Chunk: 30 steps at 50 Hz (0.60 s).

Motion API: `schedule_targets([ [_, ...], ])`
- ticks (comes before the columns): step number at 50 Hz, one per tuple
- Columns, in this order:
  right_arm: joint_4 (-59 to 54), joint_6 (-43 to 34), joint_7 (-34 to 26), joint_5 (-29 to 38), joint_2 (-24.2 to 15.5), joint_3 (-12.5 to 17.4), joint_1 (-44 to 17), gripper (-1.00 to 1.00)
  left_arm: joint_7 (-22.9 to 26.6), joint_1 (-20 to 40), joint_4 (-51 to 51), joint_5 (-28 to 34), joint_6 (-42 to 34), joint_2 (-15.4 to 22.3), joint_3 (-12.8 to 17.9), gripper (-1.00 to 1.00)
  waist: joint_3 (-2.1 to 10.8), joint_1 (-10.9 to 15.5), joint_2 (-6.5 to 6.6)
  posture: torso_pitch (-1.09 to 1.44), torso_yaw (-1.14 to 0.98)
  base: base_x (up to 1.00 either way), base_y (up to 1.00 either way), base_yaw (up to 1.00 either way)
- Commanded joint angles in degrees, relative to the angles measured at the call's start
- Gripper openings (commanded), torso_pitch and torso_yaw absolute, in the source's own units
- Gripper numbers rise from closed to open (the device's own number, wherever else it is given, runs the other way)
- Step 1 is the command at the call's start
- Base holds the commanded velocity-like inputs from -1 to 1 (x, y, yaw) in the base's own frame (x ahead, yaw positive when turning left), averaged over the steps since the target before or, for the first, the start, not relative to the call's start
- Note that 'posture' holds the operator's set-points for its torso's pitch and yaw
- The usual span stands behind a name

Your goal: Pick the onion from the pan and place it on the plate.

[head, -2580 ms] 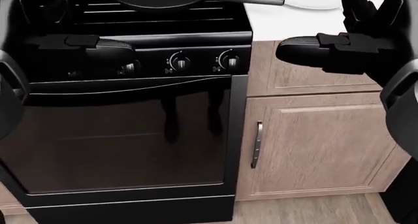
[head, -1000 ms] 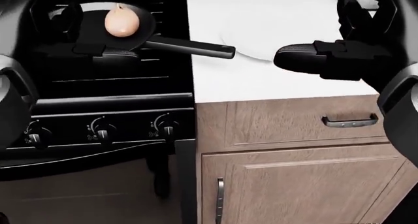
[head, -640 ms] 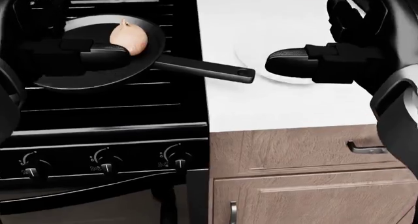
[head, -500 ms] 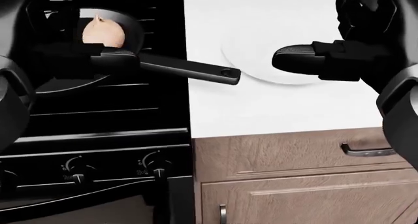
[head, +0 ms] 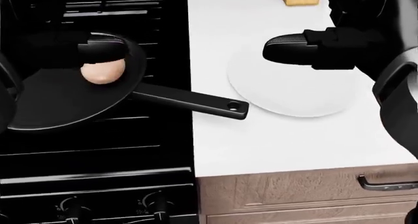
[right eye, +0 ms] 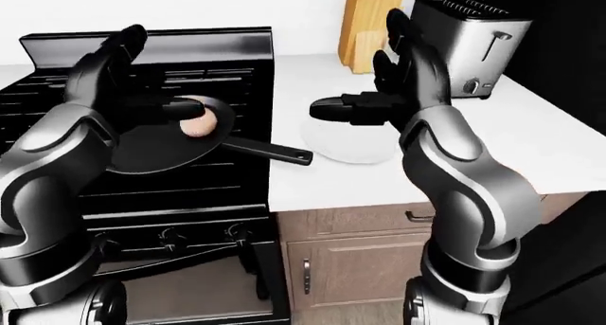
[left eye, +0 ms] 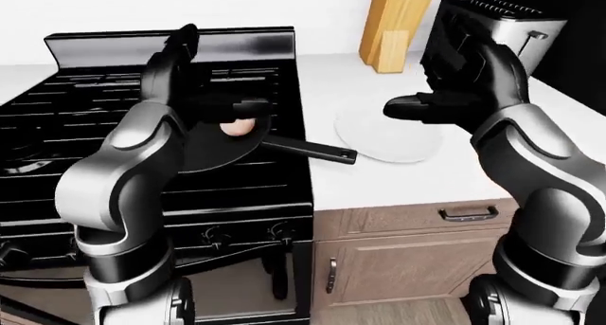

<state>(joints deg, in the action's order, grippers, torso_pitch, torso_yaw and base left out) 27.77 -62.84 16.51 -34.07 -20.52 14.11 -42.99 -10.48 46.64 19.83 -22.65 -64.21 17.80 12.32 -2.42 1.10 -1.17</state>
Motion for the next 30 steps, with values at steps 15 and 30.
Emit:
schedule_targets([
  [15,1.3,1.8,0.8,-0.1,-0.7,0.7,-1.6,1.0,-1.0,2.2,1.2,-1.7,2.6,1.3,0.5,1.0,0.83,-0.7,0.64,0.0,0.0,0.13,0.0,0.0],
  [30,0.8,2.1,1.9,0.4,-0.6,1.0,-1.6,1.0,-1.3,1.4,1.8,-2.1,2.8,1.1,0.3,1.0,-1.01,-1.6,2.33,0.0,0.0,0.03,0.0,0.0],
])
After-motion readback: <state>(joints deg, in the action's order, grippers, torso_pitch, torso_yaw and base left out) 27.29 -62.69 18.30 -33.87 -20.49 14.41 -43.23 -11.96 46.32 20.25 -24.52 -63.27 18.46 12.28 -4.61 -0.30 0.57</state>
